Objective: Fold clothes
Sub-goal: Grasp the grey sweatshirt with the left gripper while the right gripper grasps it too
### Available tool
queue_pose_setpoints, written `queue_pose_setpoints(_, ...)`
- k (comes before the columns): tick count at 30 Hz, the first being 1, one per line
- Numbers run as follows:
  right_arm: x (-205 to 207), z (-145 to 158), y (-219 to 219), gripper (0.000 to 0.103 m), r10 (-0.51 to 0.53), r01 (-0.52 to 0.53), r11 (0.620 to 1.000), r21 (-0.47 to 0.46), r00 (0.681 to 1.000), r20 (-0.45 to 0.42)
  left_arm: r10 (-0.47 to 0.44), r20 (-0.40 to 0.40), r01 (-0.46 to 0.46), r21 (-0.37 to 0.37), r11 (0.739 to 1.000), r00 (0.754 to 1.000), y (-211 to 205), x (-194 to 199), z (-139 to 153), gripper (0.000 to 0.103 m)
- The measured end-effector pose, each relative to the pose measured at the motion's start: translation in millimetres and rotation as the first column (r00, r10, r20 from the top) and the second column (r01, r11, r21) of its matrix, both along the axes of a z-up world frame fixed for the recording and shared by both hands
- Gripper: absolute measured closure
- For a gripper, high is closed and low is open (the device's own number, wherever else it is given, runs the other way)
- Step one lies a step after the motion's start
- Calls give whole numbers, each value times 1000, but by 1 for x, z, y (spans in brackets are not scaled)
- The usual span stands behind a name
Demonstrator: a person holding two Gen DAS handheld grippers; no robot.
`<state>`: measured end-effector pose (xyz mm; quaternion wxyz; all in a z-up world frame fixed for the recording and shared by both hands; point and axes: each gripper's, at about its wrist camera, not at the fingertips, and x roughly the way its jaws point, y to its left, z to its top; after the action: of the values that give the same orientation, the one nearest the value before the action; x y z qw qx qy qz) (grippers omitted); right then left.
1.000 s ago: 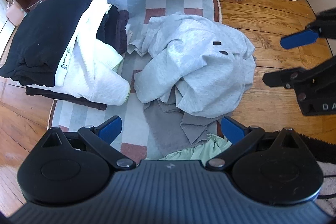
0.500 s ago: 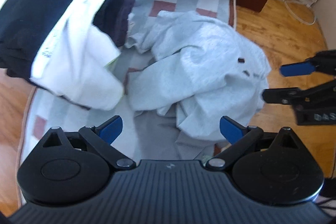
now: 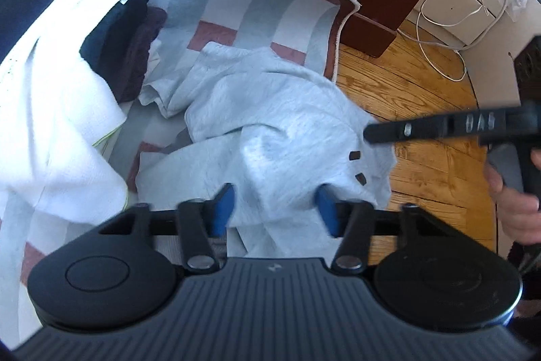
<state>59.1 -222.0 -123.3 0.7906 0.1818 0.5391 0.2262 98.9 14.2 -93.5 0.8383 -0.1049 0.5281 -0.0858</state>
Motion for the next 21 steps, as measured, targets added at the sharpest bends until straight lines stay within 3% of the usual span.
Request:
queue_pose_setpoints(4,20,-22,-14,34,-81,87,990,110,995,-65,37,-27,-39,-66,997,999,11,2,-23,69)
queue_pose_setpoints(6,29,-36,-17,31,-112,125,983,134,989,-101,70,-32,-73,-113,991,997,20,1,-35,65)
queue_pose_setpoints(10,38,-66,-7,23,-97,131,966,223,982,-160,91,-11,-92,-197,976,996,31,-3,-51,60)
queue_pose_setpoints(11,36,-69,-3,30,-89,123,964,234,985,-150,85,0,-83,-200,976,996,31,-4,-53,63)
queue_pose_setpoints(12,33,-68,1,44,-93,119,968,220,988,-124,74,10,-70,-196,978,997,30,-5,-55,68)
queue_pose_setpoints(14,26,-65,10,56,-100,112,975,192,992,-72,41,38,-33,-195,980,998,28,-6,-53,78)
queue_pose_setpoints(15,23,-60,12,64,-98,105,977,188,994,-50,38,51,-26,-218,976,998,29,-7,-51,78)
queue_pose_setpoints(18,13,-43,16,71,-62,59,981,183,998,10,50,73,-24,-323,946,996,38,-9,-45,81)
queue_pose_setpoints(21,4,-20,16,74,65,-75,966,249,997,48,48,103,-1,-415,910,994,44,-13,-37,81)
